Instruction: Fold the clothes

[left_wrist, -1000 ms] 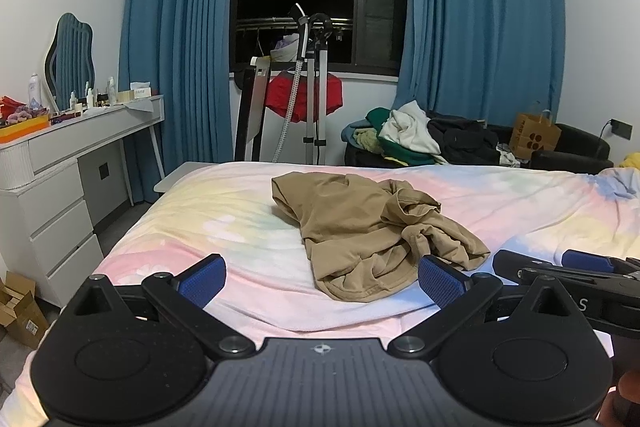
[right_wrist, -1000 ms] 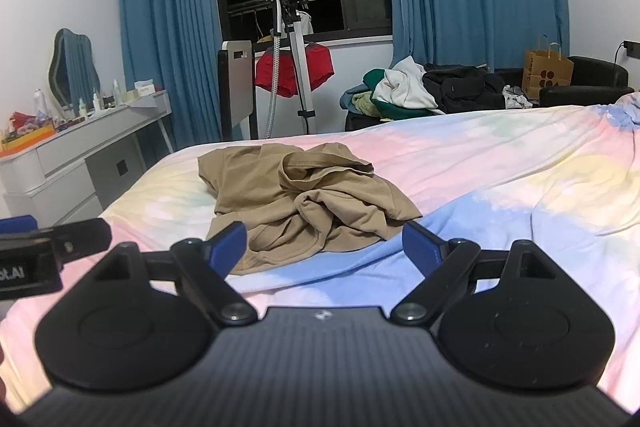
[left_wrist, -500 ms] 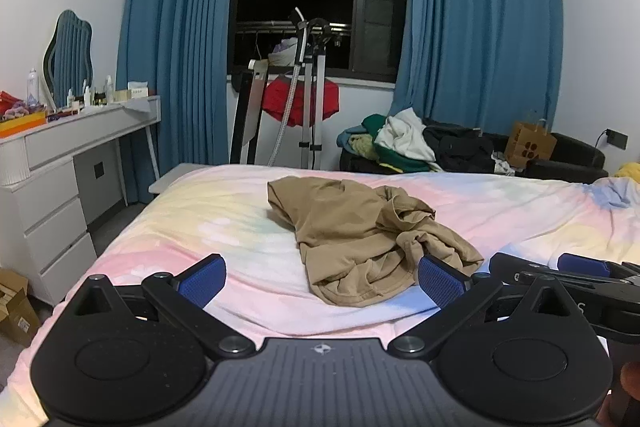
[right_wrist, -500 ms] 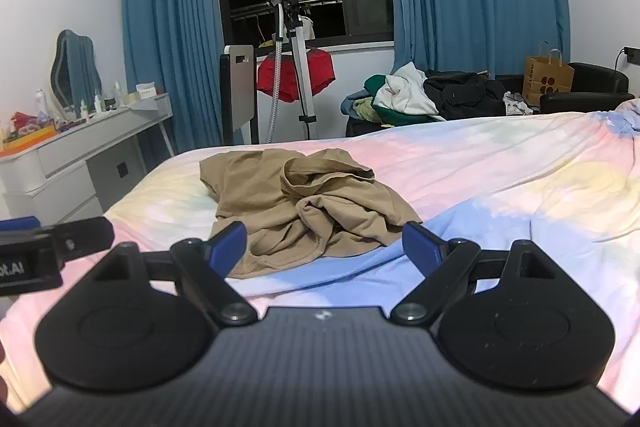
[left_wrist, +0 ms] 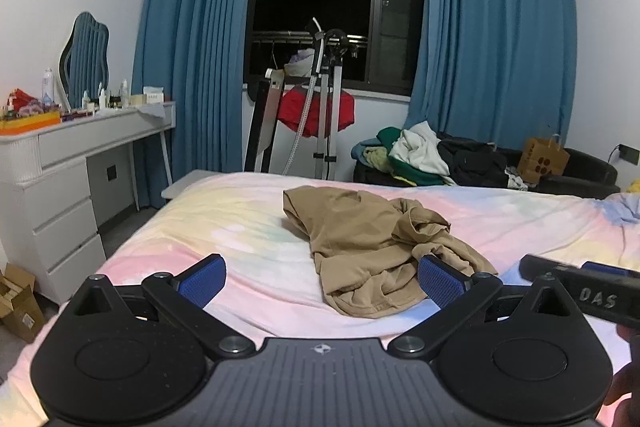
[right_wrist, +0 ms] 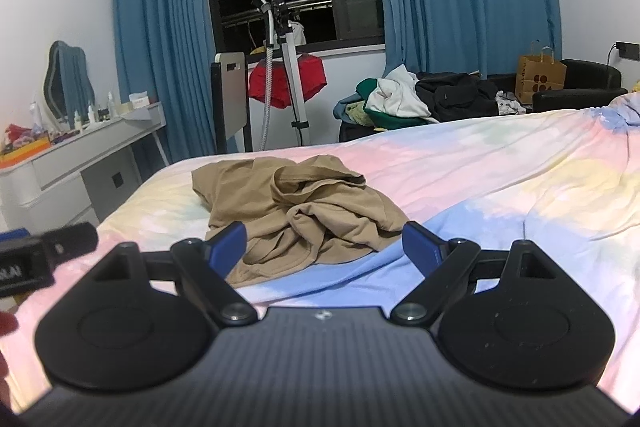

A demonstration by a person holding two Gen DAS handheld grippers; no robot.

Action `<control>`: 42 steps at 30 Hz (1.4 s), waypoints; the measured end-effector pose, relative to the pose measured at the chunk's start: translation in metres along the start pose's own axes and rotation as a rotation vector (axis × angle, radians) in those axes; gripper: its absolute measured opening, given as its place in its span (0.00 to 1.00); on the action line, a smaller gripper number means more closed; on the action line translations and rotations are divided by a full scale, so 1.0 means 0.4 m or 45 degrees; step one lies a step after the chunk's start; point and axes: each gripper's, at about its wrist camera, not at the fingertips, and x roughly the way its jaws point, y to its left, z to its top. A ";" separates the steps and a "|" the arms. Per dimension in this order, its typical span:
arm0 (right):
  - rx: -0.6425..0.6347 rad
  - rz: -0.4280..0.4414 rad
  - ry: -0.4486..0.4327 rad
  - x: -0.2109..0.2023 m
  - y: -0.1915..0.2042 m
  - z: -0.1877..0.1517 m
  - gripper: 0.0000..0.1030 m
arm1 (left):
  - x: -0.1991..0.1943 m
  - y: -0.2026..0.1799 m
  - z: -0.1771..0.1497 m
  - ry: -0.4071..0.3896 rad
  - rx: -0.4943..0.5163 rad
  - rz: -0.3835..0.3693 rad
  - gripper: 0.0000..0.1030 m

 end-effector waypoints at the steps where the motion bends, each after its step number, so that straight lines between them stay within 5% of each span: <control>1: 0.005 -0.001 -0.002 0.000 -0.004 0.001 0.84 | 0.001 0.001 -0.001 -0.001 -0.003 0.002 1.00; 22: 0.017 -0.001 -0.011 -0.011 -0.010 0.008 0.84 | 0.051 0.025 -0.032 0.067 -0.091 -0.026 1.00; 32: 0.189 -0.057 0.019 -0.006 -0.085 0.018 0.84 | 0.270 -0.074 -0.032 0.184 0.105 -0.114 0.93; 38: 0.261 -0.060 0.045 0.022 -0.123 0.010 0.84 | 0.453 -0.135 -0.043 0.233 0.199 -0.135 0.76; 41: 0.264 -0.060 0.075 0.048 -0.130 -0.005 0.84 | 0.540 -0.159 -0.078 0.264 0.282 -0.135 0.56; 42: 0.262 -0.060 0.081 0.057 -0.133 -0.011 0.84 | 0.563 -0.164 -0.089 0.276 0.306 -0.131 0.41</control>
